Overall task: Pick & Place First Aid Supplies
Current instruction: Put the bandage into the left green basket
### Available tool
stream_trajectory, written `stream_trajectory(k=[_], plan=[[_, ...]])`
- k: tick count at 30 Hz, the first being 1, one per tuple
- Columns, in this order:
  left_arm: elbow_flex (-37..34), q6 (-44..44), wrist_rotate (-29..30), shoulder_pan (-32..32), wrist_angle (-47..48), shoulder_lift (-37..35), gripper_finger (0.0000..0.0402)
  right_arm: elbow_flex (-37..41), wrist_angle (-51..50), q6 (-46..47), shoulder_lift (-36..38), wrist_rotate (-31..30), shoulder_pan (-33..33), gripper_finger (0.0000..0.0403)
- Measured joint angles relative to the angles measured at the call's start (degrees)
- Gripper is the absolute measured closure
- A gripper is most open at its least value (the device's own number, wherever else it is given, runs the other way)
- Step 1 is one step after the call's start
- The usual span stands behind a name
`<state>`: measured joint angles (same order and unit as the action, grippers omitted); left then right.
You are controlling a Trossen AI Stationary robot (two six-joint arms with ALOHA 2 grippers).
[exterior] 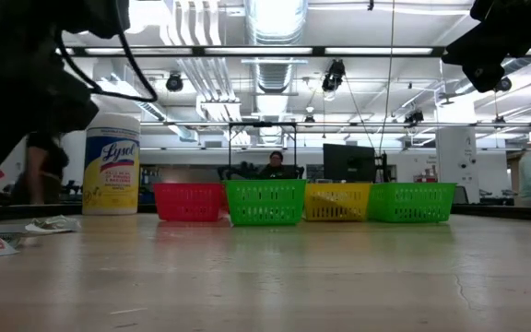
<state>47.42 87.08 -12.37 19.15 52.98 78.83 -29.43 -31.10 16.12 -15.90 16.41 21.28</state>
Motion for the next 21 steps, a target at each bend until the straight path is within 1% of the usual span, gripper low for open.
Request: stream_trajectory(k=[10, 17, 21], plan=[[-3.4, -1.0, 0.4, 0.1, -0.2, 0.1, 0.0266, 0.0, 0.0, 0.0, 0.0, 0.0, 0.0, 0.0318], [-5.7, 4.4, 0.4, 0.1, -5.6, 0.1, 0.0266, 0.0, 0.0, 0.0, 0.0, 0.0, 0.0, 0.033], [-6.8, 7.3, 0.4, 0.1, -6.3, 0.1, 0.0266, 0.0, 0.0, 0.0, 0.0, 0.0, 0.0, 0.0335]])
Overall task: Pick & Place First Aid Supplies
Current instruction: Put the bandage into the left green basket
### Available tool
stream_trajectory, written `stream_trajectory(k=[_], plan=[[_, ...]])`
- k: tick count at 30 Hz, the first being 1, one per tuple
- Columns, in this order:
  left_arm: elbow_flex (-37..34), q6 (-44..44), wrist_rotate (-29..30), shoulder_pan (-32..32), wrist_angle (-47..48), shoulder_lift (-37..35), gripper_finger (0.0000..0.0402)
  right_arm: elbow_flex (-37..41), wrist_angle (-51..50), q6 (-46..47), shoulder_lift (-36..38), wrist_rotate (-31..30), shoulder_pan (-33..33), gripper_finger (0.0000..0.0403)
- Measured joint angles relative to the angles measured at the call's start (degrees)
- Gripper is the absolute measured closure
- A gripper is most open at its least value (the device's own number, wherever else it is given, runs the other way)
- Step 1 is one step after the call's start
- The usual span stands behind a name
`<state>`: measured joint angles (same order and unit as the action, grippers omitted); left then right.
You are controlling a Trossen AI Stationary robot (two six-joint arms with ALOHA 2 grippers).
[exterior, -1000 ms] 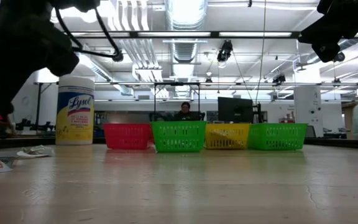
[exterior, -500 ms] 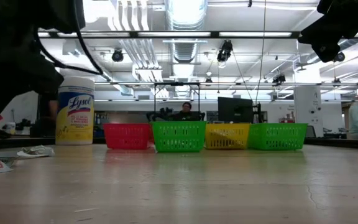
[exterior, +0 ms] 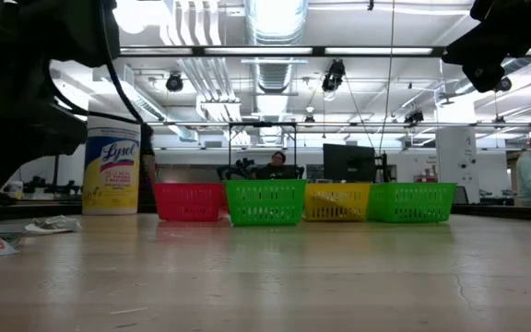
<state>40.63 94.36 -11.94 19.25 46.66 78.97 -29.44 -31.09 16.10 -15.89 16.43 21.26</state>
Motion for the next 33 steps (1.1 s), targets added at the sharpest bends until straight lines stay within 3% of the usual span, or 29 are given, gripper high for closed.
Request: stream_trajectory(k=[15, 23, 33], plan=[[-2.2, 4.9, 0.0, 0.0, -2.2, 0.1, 0.0266, 0.0, 0.0, 0.0, 0.0, 0.0, 0.0, 0.0316], [-5.4, 7.8, -0.5, 0.0, -6.1, -0.1, 0.0274, 0.0, 0.0, 0.0, 0.0, 0.0, 0.0, 0.0327], [-6.9, 8.8, -1.7, 0.0, -6.0, 0.0, 0.0337, 0.0, 0.0, 0.0, 0.0, 0.0, 0.0, 0.0332]])
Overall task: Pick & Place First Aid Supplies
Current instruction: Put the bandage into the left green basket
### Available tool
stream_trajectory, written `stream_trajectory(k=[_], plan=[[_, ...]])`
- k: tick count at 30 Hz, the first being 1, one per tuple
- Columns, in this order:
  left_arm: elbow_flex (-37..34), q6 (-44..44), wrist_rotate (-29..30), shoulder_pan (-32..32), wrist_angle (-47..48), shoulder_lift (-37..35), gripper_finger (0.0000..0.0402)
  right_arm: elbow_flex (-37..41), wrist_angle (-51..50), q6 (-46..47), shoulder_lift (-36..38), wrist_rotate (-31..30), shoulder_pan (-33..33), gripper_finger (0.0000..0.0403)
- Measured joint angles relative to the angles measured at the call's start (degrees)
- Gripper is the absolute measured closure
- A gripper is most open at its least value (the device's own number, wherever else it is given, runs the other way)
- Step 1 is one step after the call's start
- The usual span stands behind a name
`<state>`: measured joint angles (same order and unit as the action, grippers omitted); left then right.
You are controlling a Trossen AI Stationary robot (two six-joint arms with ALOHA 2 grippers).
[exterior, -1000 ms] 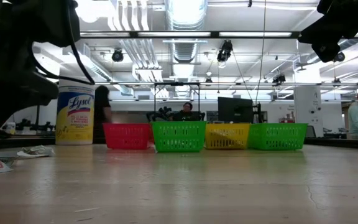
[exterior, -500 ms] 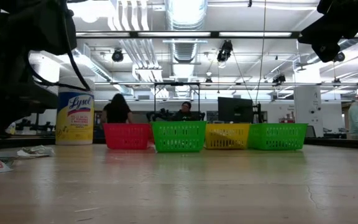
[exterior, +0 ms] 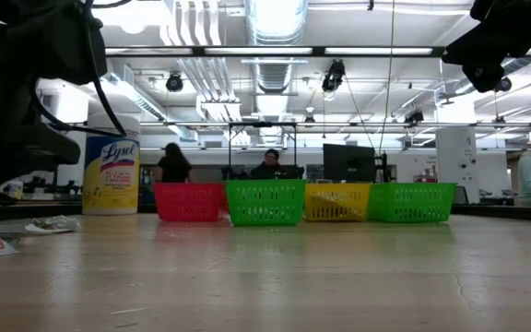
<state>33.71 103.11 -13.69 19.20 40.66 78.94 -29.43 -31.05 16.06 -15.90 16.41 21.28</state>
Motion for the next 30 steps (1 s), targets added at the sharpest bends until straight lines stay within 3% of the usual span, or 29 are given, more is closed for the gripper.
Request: stream_trajectory(k=[15, 30], plan=[[0.9, -2.4, 1.0, 0.0, 2.4, 0.0, 0.0398, 0.0, 0.0, 0.0, 0.0, 0.0, 0.0, 0.0317], [10.4, -4.6, 2.2, 0.0, 13.9, 0.0, 0.0401, 0.0, 0.0, 0.0, 0.0, 0.0, 0.0, 0.0332]])
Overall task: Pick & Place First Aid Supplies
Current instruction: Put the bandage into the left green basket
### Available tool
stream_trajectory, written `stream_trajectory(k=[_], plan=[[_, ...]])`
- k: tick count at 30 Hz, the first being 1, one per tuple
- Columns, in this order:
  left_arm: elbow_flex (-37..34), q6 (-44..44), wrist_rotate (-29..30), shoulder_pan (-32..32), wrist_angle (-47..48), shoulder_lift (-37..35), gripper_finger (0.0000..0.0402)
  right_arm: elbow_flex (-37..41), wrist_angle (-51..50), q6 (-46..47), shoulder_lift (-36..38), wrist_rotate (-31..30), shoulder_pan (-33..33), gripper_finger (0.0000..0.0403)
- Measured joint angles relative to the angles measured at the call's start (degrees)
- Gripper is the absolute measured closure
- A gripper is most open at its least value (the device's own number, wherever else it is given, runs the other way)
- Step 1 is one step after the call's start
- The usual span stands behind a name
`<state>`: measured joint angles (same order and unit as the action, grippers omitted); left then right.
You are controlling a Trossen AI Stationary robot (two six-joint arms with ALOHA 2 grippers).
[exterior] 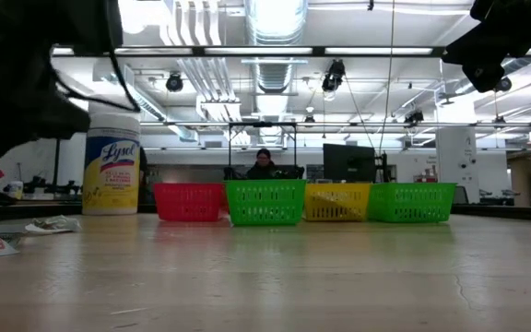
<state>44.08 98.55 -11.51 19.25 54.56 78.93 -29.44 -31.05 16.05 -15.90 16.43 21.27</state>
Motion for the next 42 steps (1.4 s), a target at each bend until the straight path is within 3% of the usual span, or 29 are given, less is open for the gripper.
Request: stream_trajectory(k=[5, 14, 21, 32, 42], plan=[[6.5, 0.0, 3.0, 0.0, 4.2, -0.2, 0.0401, 0.0, 0.0, 0.0, 0.0, 0.0, 0.0, 0.0324], [18.0, 0.0, 13.9, 0.0, 6.7, -0.3, 0.0401, 0.0, 0.0, 0.0, 0.0, 0.0, 0.0, 0.0317], [24.4, -1.6, 26.7, -0.2, 4.9, -0.3, 0.0401, 0.0, 0.0, 0.0, 0.0, 0.0, 0.0, 0.0328], [26.9, -16.3, 40.8, -3.5, -11.9, 0.0, 0.0401, 0.0, 0.0, 0.0, 0.0, 0.0, 0.0, 0.0328], [26.9, -32.5, 43.1, -10.7, -27.7, 4.9, 0.0401, 0.0, 0.0, 0.0, 0.0, 0.0, 0.0, 0.0316]])
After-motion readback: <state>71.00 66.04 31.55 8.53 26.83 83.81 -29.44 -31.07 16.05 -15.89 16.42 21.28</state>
